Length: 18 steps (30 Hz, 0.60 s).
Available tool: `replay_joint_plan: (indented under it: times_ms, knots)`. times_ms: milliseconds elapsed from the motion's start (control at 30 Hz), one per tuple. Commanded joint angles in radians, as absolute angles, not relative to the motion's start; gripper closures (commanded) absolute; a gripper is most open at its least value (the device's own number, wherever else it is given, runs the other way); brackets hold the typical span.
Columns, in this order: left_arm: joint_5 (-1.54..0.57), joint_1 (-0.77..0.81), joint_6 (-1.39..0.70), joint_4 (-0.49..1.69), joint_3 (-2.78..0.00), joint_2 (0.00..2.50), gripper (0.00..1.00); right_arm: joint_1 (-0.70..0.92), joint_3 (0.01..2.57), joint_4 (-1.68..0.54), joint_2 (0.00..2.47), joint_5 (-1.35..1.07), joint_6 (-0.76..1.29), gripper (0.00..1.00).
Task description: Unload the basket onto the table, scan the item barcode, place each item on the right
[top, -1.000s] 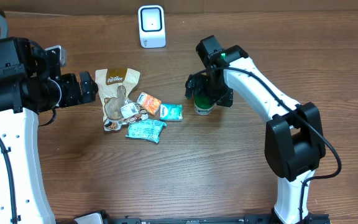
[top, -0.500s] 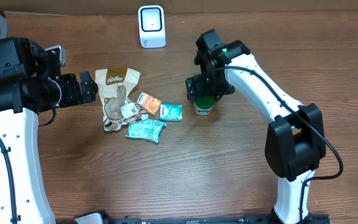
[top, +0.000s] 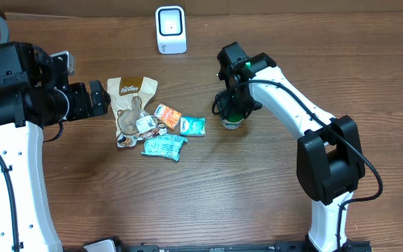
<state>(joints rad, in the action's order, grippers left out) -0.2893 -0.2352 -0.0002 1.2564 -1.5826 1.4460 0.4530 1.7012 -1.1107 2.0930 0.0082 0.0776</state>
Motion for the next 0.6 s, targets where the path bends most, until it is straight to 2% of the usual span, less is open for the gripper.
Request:
replay_joint_plan:
  times_ms: [0, 167, 333, 567]
  knots:
    - [-0.304, -0.229, -0.007, 1.256, -1.586, 1.446, 0.0, 0.453, 1.7, -1.11, 2.088, 0.023, 0.102, 0.41]
    - [-0.304, -0.229, -0.007, 1.256, -1.587, 1.446, 0.0, 0.441, 1.788, -1.182, 2.087, -0.094, 0.13, 0.55]
    - [-0.304, -0.229, -0.007, 1.256, -1.586, 1.446, 0.0, 0.416, 1.943, -1.296, 2.065, -0.259, 0.118, 0.59]
    - [-0.304, -0.229, -0.007, 1.256, -1.587, 1.446, 0.0, 0.351, 2.137, -1.384, 2.003, -0.665, -0.031, 0.59]
